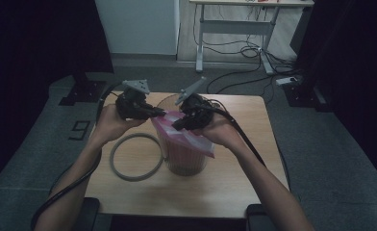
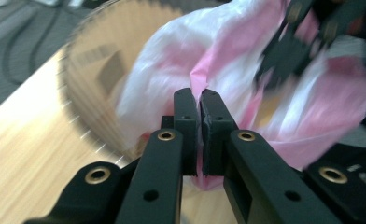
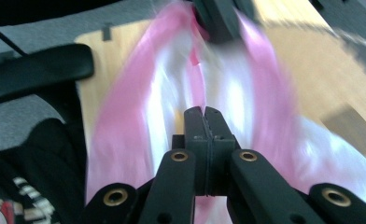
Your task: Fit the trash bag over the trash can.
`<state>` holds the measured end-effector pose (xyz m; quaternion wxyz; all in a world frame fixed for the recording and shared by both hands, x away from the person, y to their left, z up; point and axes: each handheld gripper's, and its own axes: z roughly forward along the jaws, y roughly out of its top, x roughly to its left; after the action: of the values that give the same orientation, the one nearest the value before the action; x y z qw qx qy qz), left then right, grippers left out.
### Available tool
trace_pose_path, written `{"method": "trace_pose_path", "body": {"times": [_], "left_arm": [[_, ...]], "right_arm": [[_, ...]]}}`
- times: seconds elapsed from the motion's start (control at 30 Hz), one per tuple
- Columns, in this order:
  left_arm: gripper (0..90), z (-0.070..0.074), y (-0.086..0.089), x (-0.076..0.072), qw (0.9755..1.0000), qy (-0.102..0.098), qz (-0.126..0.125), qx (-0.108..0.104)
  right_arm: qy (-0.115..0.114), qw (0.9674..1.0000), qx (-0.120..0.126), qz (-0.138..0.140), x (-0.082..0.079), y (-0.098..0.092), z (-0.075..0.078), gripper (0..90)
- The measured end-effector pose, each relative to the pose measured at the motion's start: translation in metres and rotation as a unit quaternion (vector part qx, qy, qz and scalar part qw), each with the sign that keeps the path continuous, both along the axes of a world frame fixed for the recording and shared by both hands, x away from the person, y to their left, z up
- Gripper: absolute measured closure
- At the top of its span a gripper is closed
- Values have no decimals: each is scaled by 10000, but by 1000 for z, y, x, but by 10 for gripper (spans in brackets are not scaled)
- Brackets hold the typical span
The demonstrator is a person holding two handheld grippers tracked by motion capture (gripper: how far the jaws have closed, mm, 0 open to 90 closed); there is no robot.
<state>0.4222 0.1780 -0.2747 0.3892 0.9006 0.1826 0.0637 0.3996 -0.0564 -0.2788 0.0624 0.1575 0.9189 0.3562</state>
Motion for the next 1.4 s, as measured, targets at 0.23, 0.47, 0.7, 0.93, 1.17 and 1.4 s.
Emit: {"method": "trace_pose_path", "body": {"times": [0.23,0.47,0.7,0.93,1.17,1.4], "left_arm": [[861,-2,4,-5,10000,-77,56,19],[857,-3,-16,-7,9997,-95,-82,199],[859,-5,-20,-5,9994,-138,25,331],[865,-9,-3,7,9968,-458,594,292],[867,-11,16,24,9911,-648,1155,168],[875,-19,45,32,9816,-752,1727,312]], "right_arm": [[69,9993,216,-291,2,-35,2,788],[41,9992,394,-51,3,-10,4,517],[-154,9990,420,-52,8,14,7,885],[-171,9991,218,-337,10,-17,5,888],[-159,9967,93,-788,9,-70,3,888],[-114,9880,-3,-1543,6,-138,-5,889]]}}
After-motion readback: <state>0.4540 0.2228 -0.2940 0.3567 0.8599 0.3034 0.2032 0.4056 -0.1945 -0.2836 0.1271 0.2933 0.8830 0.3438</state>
